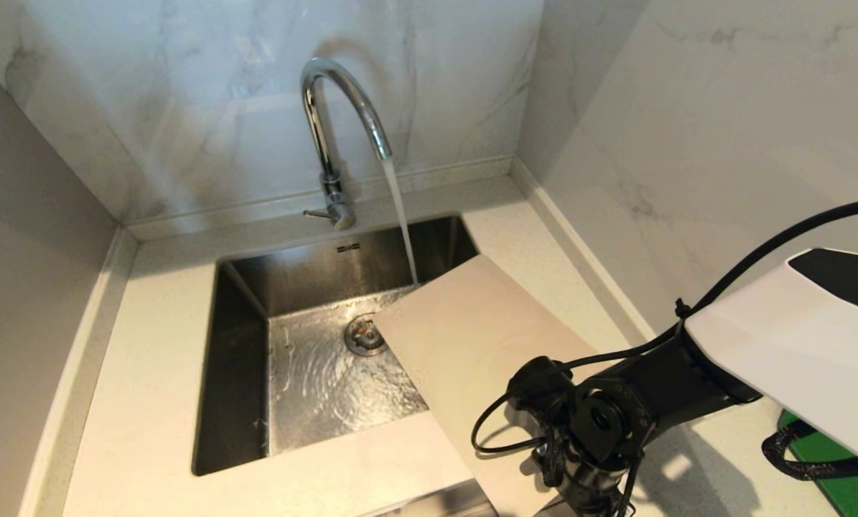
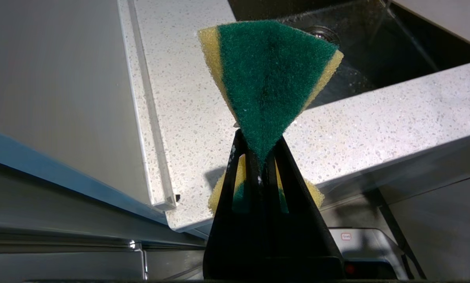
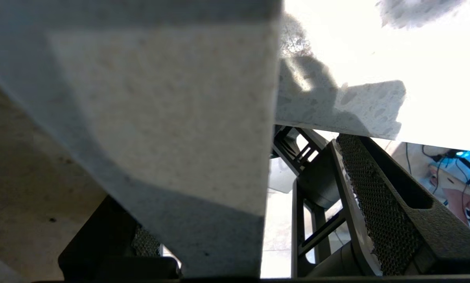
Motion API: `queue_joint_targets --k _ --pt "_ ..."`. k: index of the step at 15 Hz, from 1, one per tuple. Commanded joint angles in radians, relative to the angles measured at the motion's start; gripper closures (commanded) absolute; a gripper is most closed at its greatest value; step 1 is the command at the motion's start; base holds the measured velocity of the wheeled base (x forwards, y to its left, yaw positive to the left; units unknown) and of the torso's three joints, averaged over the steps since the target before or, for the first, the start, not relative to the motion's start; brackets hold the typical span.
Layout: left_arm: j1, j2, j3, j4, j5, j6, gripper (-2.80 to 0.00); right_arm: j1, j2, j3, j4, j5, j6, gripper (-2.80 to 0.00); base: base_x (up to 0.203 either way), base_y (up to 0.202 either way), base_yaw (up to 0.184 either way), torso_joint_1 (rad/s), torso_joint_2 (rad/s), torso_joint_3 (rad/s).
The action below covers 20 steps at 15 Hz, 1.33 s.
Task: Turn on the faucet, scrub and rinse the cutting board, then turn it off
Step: Pick up the cutting board
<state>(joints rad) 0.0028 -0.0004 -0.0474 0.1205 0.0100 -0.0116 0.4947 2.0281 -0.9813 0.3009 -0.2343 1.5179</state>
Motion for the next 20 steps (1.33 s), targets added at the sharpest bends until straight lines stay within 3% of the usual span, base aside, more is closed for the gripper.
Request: queue_joint_targets --k 1,11,12,14,17,20 --pt "0.0 -0.001 0.0 0.001 0.001 -0.001 0.0 0.001 -0.011 0.005 0.023 -0.002 -0.008 0.0 0.0 0.0 0.0 0.0 0.0 0.0" --pt "0.0 -0.001 0.0 0.001 0.0 -0.001 0.0 0.002 -0.04 0.003 0.054 -0.001 -0.034 0.0 0.0 0.0 0.0 0.0 0.0 0.0" --pt "0.0 -0.001 0.0 0.001 0.001 -0.001 0.0 0.002 -0.052 0.011 0.055 -0.014 -0.034 0.0 0.0 0.0 0.0 0.0 0.0 0.0" --pt "0.0 -0.001 0.0 0.001 0.001 -0.001 0.0 0.003 -0.054 0.021 0.058 -0.117 -0.048 0.0 0.0 0.0 0.0 0.0 0.0 0.0" --pt "0.0 -0.001 0.0 0.001 0.0 -0.001 0.0 0.019 -0.057 0.029 0.187 -0.138 -0.106 0.0 0.0 0.0 0.0 0.0 0.0 0.0" --pt "0.0 -0.001 0.0 0.001 -0.001 -0.001 0.0 0.019 -0.065 0.024 0.185 -0.137 -0.107 0.0 0.0 0.0 0.0 0.0 0.0 0.0"
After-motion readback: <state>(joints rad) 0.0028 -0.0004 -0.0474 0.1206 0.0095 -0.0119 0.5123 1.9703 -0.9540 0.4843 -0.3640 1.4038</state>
